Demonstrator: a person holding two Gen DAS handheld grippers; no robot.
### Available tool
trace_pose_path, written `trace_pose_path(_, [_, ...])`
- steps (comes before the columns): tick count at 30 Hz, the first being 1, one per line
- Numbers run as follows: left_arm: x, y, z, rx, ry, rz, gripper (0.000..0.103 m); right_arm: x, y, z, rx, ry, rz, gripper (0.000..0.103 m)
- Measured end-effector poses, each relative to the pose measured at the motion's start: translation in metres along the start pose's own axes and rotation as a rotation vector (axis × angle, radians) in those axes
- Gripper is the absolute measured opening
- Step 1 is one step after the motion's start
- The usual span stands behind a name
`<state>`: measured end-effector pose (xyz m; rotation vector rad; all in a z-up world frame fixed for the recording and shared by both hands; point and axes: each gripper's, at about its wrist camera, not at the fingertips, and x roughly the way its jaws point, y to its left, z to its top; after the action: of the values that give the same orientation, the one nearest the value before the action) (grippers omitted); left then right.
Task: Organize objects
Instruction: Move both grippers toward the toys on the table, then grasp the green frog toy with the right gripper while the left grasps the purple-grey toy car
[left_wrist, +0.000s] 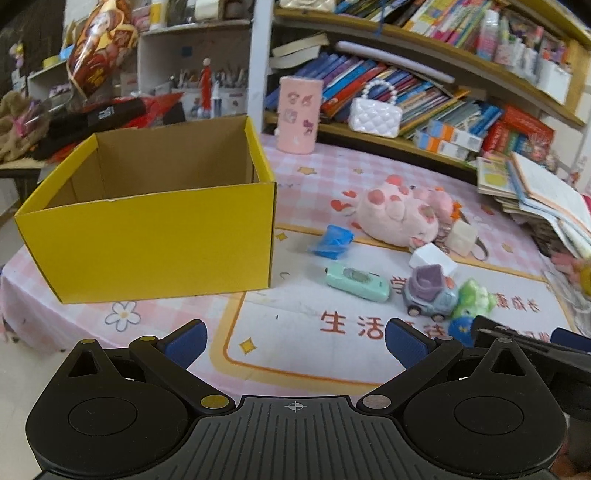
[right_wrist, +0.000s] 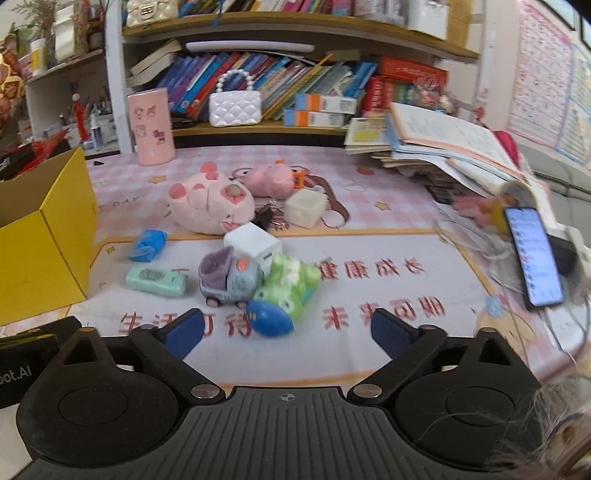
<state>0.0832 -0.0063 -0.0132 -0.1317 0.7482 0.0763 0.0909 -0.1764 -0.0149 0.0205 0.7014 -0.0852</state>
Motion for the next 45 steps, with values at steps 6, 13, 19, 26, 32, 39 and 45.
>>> trace_pose_path(6, [0.003, -0.013, 0.012, -0.024, -0.015, 0.033, 0.103, 0.039, -0.023, 0.026, 0.091, 0.118, 0.078, 0.077])
trace_pose_path(13, [0.015, -0.024, 0.015, -0.057, 0.016, 0.029, 0.103, 0.081, -0.041, 0.029, 0.198, 0.254, 0.161, 0.059])
trace_pose_path(19, [0.022, -0.044, 0.021, -0.03, 0.018, 0.026, 0.103, 0.102, -0.05, 0.035, 0.208, 0.322, 0.293, 0.045])
trace_pose_path(26, [0.046, -0.081, 0.026, 0.016, 0.049, -0.056, 0.099, 0.084, -0.093, 0.06, 0.216, 0.191, 0.243, 0.043])
trace_pose_path(32, [0.08, -0.121, 0.023, 0.117, 0.073, -0.077, 0.079, 0.073, -0.124, 0.064, 0.203, 0.127, 0.196, 0.044])
trace_pose_path(39, [0.111, -0.156, 0.015, 0.279, 0.088, -0.021, 0.066, 0.062, -0.129, 0.058, 0.134, 0.109, 0.189, 0.044])
trace_pose_path(45, [0.098, -0.145, 0.019, 0.205, 0.049, -0.072, 0.064, 0.055, -0.124, 0.055, 0.102, 0.09, 0.169, 0.044])
